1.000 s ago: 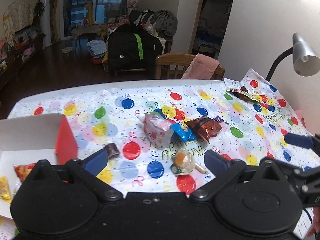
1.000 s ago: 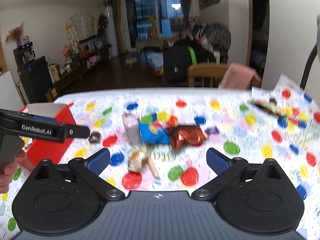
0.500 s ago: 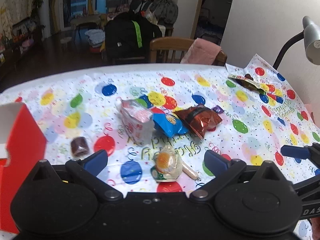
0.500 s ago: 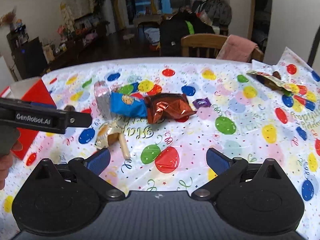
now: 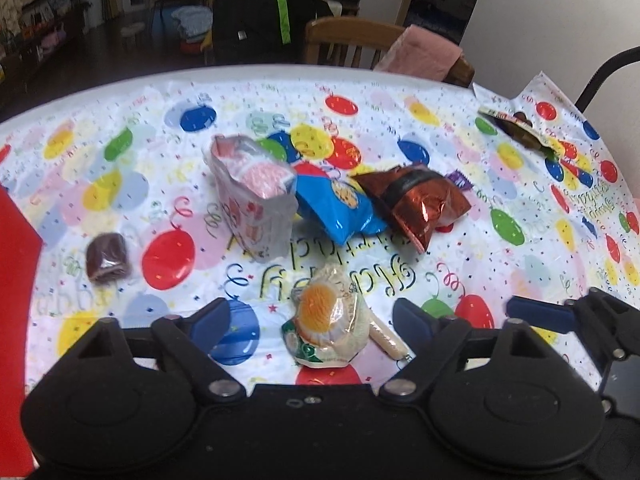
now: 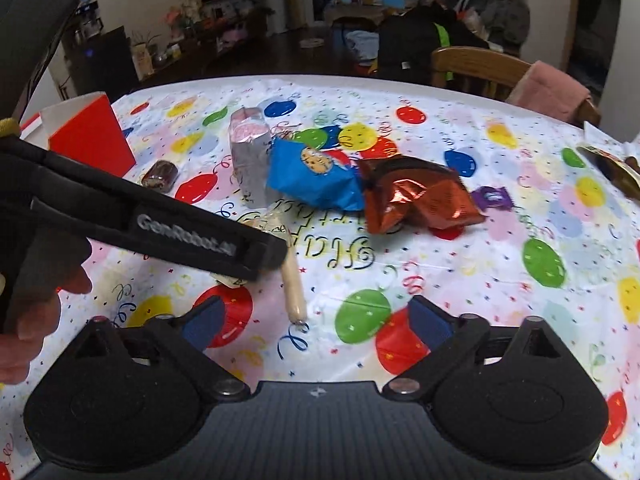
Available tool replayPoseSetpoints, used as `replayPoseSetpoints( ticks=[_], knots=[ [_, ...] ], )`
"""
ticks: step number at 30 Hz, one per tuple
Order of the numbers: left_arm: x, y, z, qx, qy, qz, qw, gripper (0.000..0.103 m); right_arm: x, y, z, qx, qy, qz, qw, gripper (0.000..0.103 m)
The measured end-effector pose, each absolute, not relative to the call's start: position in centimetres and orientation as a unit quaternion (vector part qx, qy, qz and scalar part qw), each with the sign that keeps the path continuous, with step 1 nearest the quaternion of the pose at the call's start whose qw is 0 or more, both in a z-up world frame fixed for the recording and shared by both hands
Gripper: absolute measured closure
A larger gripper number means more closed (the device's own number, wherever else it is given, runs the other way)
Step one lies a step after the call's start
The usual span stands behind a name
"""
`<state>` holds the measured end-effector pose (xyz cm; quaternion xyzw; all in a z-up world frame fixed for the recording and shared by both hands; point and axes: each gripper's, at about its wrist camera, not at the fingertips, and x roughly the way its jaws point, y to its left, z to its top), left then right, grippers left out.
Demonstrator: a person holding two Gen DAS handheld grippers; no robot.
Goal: Organize snacks
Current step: 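Grasp the clear orange-centred pastry packet with the left tool while the right tool grasps the beige stick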
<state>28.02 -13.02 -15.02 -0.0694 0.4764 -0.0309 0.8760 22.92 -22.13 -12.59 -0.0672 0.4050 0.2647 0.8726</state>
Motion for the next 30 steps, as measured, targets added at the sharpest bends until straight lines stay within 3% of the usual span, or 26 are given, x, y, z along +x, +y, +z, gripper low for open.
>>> replayPoseSetpoints(
  ticks=[4,11,21,30],
  knots=[
    [28.6,-13.4,-15.8,-0.071,0.487,-0.043,0.869,0.030,23.7,-21.3,-13.4,-0.070,0.411,0.274,0.866,0.020],
    [29.2,-13.1,-16.5,-0.084,0.497,-0.051,0.862,0.055,24.3,-20.0,-13.8,-0.076,0.410,0.288,0.862,0.035],
    [29.4,-11.5,-16.1,-0.101,0.488,-0.057,0.865,0.069,25.1,-19.0,-14.2,-0.082,0.415,0.298,0.856,0.059],
    [28.9,-9.2,-15.9,-0.125,0.491,-0.034,0.861,0.069,25.8,-18.4,-14.0,-0.094,0.420,0.274,0.860,0.087]
  ],
)
